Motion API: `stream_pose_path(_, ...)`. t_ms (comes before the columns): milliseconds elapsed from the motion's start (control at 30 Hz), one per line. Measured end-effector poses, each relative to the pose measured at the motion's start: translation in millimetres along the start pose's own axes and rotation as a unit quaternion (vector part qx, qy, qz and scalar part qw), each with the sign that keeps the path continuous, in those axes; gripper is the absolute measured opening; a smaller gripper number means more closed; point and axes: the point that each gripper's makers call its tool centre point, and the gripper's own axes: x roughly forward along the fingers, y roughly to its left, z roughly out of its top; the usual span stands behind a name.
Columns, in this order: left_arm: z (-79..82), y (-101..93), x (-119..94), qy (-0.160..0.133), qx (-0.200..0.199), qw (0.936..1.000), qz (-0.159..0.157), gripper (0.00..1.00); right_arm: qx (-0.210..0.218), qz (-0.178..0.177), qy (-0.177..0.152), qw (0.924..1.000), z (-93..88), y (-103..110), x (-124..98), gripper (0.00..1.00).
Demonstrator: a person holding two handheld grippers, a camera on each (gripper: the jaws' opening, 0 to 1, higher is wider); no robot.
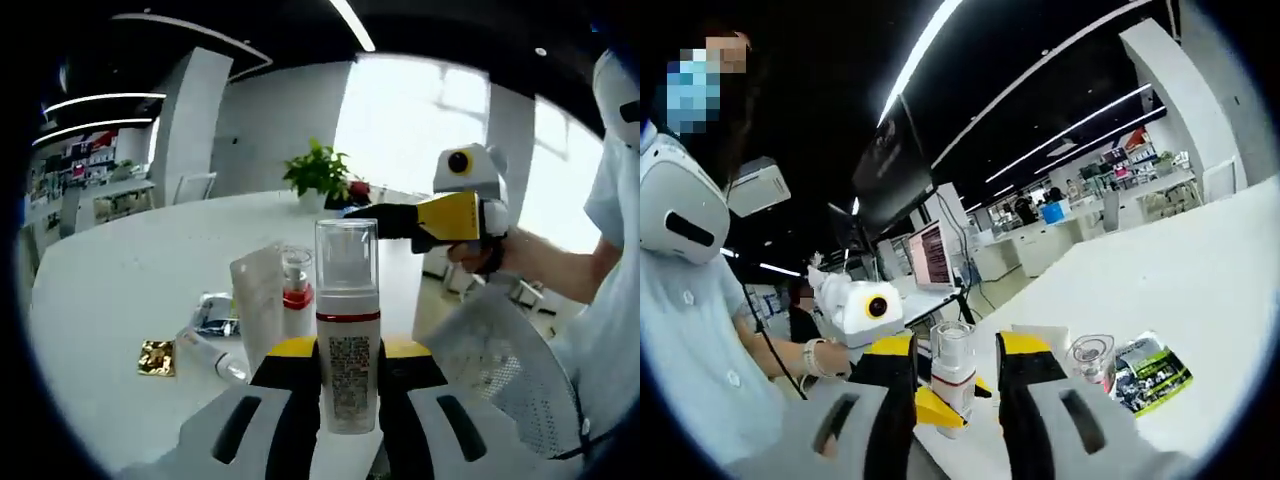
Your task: Arrange the skincare products in the storage area until every visible bottle or jar stands upright without overlapping.
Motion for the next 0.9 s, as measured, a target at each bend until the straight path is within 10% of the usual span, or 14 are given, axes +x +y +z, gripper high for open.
stream_pose_path(400, -2.7, -18.3, 15, -0.014, -0.003, 0.9991, -0.04, 0.17, 0.018, 0.024, 0.005, 0.9995, -9.8, 4, 9, 0.22)
stream_pose_path(900, -20.4, -3.3, 41, 0.035, 0.069, 0.9969, -0.01, 0.18, -0.07, 0.017, 0.069, 0.995, -39.8, -15, 8, 0.2)
